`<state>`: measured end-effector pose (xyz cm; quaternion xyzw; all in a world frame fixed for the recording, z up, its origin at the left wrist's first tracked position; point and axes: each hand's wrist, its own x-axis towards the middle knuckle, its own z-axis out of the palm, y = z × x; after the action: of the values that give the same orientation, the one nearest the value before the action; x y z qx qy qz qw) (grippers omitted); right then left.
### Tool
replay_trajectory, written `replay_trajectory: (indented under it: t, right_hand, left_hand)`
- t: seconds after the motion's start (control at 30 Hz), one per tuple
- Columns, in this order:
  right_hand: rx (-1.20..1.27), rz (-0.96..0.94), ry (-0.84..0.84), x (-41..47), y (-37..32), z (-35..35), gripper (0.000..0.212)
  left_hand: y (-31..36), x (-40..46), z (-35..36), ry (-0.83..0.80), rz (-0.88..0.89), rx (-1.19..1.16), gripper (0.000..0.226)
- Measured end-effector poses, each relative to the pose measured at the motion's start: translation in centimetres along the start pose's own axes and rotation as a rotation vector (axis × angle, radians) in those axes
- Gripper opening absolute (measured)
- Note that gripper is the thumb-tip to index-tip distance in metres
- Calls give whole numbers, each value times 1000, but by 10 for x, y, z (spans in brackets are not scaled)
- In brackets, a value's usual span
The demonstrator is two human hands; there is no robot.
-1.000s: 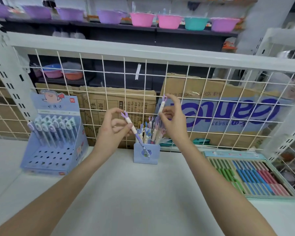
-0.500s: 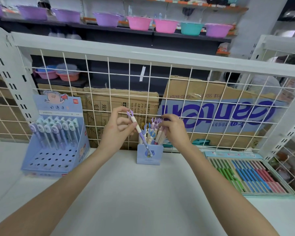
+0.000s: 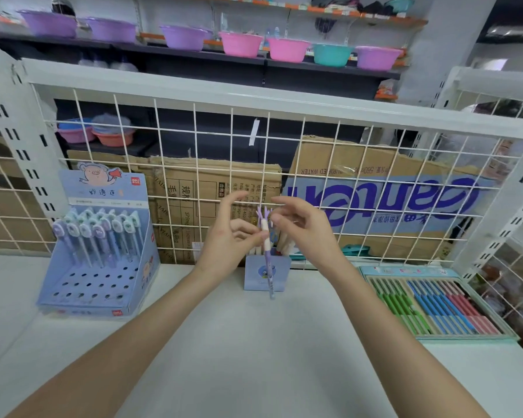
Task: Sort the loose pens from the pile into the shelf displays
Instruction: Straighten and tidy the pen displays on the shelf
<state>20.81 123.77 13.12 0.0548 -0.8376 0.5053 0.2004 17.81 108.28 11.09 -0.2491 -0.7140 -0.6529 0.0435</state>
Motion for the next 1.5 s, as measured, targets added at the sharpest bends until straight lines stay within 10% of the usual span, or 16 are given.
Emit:
replay_trajectory:
  t: [0.33,0.77,1.3,1.5]
  right_hand:
    - [-72,-43,-38,-5,-11,-8,12]
    - [210,-160,641,31,-26,-27,3]
    - [-404,22,171,42,32,-1,12]
    - [-917,-198,-8,29,48,0,29]
  left_hand:
    - [-10,-6,6,-68,122,218,57]
    - [-82,-13,5,-154,322,927,76]
    - [-82,-9,10,-215,443,1071,65]
    - [-82,-10,7,-240,436,1076,71]
